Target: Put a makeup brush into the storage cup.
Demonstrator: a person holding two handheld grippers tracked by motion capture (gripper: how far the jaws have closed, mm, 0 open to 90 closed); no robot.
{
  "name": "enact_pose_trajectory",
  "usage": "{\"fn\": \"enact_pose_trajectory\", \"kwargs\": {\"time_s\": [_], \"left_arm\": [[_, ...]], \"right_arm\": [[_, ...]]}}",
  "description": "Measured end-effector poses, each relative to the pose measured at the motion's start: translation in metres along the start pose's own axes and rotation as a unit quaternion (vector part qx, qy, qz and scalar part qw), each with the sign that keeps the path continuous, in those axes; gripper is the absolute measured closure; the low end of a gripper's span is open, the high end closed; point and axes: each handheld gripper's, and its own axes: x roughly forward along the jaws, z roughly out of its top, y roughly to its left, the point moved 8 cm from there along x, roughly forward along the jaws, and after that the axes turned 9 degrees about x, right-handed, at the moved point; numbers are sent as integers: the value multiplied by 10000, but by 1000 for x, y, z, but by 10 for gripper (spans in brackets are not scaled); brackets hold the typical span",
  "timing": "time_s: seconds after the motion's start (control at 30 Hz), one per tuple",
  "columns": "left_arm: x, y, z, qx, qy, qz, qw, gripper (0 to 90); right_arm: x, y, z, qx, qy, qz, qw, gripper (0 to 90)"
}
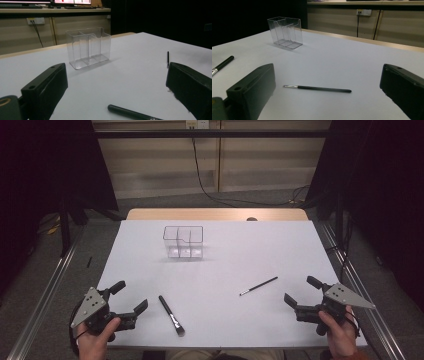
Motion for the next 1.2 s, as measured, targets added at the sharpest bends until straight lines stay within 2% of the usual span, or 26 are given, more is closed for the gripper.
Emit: {"fn": "enact_pose_trajectory", "kwargs": {"time_s": [0.23,0.3,0.4,0.53,0.73,0.87,1.0,1.2], "left_arm": [[1,-3,0,91,77,-63,9999,37],[0,-3,0,41,51,-46,10000,37],[-1,-3,0,79,118,-75,9999,37],[-1,-8,2,127,105,-244,9996,34],[7,-14,7,259,214,-454,9984,28],[11,-16,10,250,209,-500,9982,28],[19,-19,12,352,314,-669,9966,27],[28,-21,16,374,346,-771,9957,27]], "right_arm": [[1,1,-1,-16,44,16,10000,0],[1,2,-2,-30,61,24,10000,0],[1,4,-2,-39,41,51,10000,0],[2,6,-2,-99,79,80,9999,0],[2,11,-2,-208,90,170,9996,0],[4,13,-3,-216,111,192,9995,0],[4,13,-3,-238,121,201,9994,0],[4,13,-3,-220,115,204,9995,0]]}}
